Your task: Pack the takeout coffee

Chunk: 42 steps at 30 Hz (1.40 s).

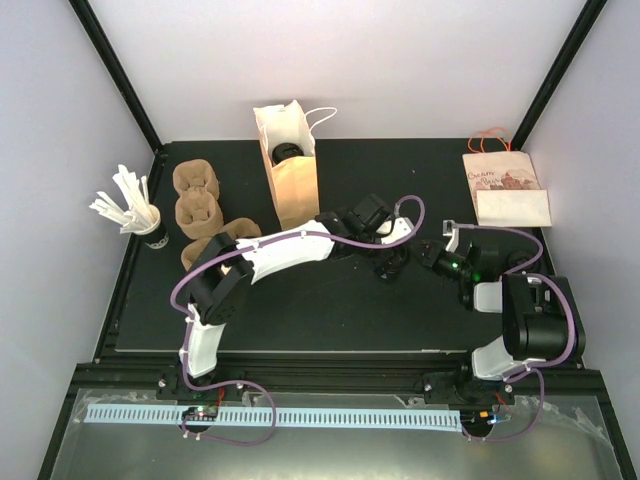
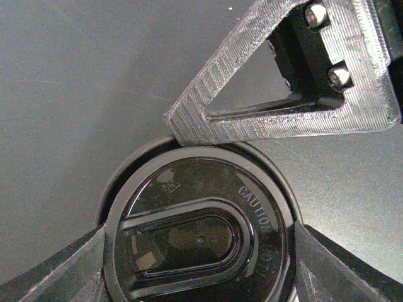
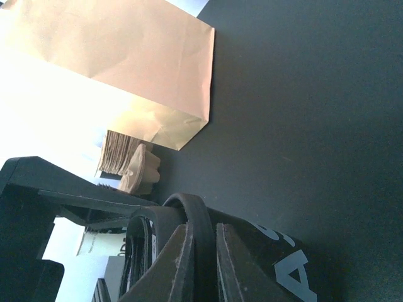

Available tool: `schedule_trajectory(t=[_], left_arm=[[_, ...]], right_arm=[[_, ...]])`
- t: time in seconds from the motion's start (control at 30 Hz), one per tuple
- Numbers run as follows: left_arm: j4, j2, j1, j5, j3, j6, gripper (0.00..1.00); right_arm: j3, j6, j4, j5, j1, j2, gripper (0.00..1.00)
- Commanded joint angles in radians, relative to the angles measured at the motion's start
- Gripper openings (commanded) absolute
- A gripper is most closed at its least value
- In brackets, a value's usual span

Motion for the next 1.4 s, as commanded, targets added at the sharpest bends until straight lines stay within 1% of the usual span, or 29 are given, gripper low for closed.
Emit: schedule_trajectory(t=[0.0,0.13,0.3,0.43,0.57,0.7,0.83,1.1,1.17,1.23,1.3,1.37], left_arm=[[-0.159,0.091,-0.03,-0.019,-0.03,0.021,0.7],[-0.168,0.101,-0.03,-0.016,-0.023,0.022,0.7],[-0.194,0.108,-0.03,-0.025,-0.002,0.024,0.7],[-0.195,0.109,-0.03,-0.03,-0.011,0.018,0.7],[-0.164,0.101,-0.03,-0.036,-0.06,0.009,0.7],[-0.162,0.099,-0.03,-0.037,-0.084,0.001,0.7],[-0.142,0.086,-0.029,-0.043,-0.123,-0.007,0.7],[-0.125,0.094,-0.028,-0.034,-0.147,-0.026,0.7],[-0.125,0.09,-0.028,-0.034,-0.144,-0.032,0.69],[-0.131,0.088,-0.027,-0.034,-0.139,-0.035,0.69],[-0.138,0.083,-0.027,-0.037,-0.136,-0.039,0.69],[-0.141,0.081,-0.027,-0.041,-0.137,-0.042,0.69]], right_arm=[[-0.103,0.072,-0.145,0.058,0.022,0.087,0.09],[-0.106,0.097,-0.156,0.08,0.022,0.098,0.1],[-0.136,0.151,-0.097,0.084,0.024,0.105,0.12],[-0.137,0.163,-0.082,0.098,0.061,0.117,0.12],[-0.153,0.2,-0.015,0.119,0.112,0.142,0.12],[-0.168,0.216,0.018,0.143,0.141,0.164,0.12],[-0.202,0.254,0.096,0.176,0.186,0.189,0.13],[-0.216,0.302,0.219,0.17,0.213,0.257,0.13],[-0.2,0.301,0.196,0.167,0.214,0.231,0.14],[-0.166,0.287,0.119,0.168,0.214,0.175,0.16],[-0.123,0.253,-0.008,0.189,0.213,0.088,0.18],[-0.069,0.196,-0.172,0.234,0.214,-0.017,0.19]])
